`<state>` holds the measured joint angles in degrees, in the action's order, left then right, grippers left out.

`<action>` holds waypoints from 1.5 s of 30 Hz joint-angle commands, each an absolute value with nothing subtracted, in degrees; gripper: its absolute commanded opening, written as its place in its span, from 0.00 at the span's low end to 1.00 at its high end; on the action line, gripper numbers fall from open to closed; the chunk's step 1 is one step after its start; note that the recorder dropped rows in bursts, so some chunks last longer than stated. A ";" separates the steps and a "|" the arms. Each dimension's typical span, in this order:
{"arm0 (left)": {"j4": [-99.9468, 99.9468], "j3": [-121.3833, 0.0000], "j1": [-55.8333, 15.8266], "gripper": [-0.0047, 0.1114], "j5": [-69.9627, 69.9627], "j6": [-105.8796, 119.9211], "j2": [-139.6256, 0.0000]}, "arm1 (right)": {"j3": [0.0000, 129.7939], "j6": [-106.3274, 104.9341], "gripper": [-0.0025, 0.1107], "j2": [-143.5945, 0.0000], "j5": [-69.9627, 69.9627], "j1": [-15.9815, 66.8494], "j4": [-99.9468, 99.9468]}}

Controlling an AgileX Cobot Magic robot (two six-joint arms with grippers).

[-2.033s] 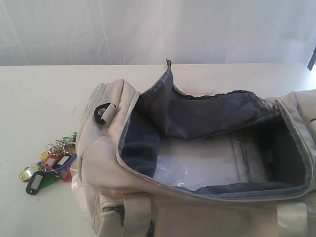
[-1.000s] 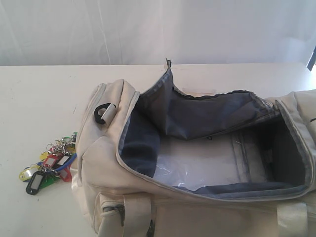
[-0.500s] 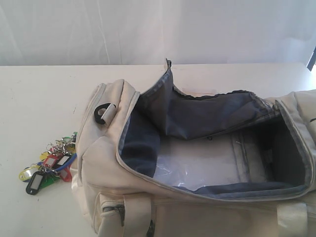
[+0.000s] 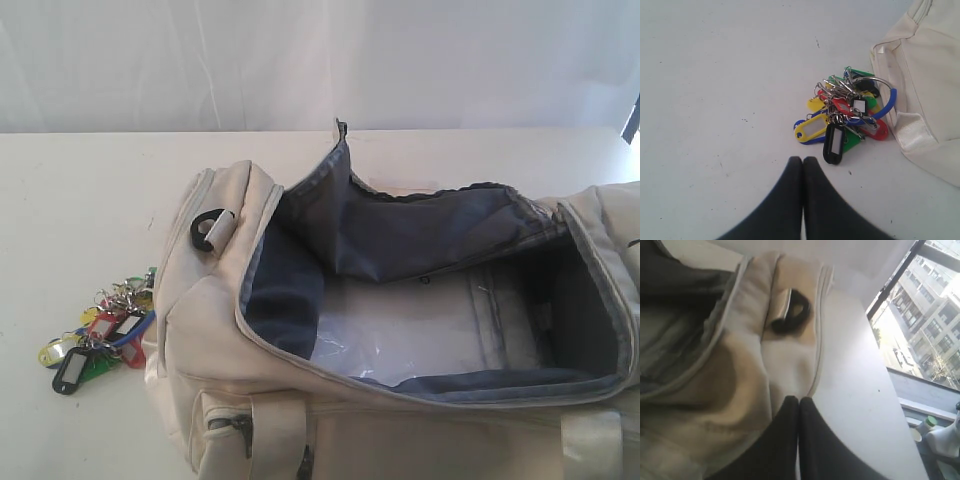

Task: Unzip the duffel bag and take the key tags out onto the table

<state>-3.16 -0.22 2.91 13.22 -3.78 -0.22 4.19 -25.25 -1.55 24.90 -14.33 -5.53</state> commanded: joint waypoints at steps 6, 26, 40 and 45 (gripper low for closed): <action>-3.30 0.00 2.57 0.04 13.13 -4.07 0.00 | 0.00 -25.29 0.02 -1.24 17.71 -14.69 0.51; -3.30 0.00 2.57 0.04 13.13 -4.07 0.00 | 0.00 -24.73 0.02 -1.24 20.33 -14.69 1.35; -3.30 0.00 2.57 0.04 13.13 -4.07 0.00 | 0.00 -9.09 0.02 -1.24 19.08 -14.69 0.00; -3.30 0.00 2.57 0.04 13.13 -4.07 0.00 | 0.00 -3.56 0.02 -1.24 18.18 -14.69 -0.46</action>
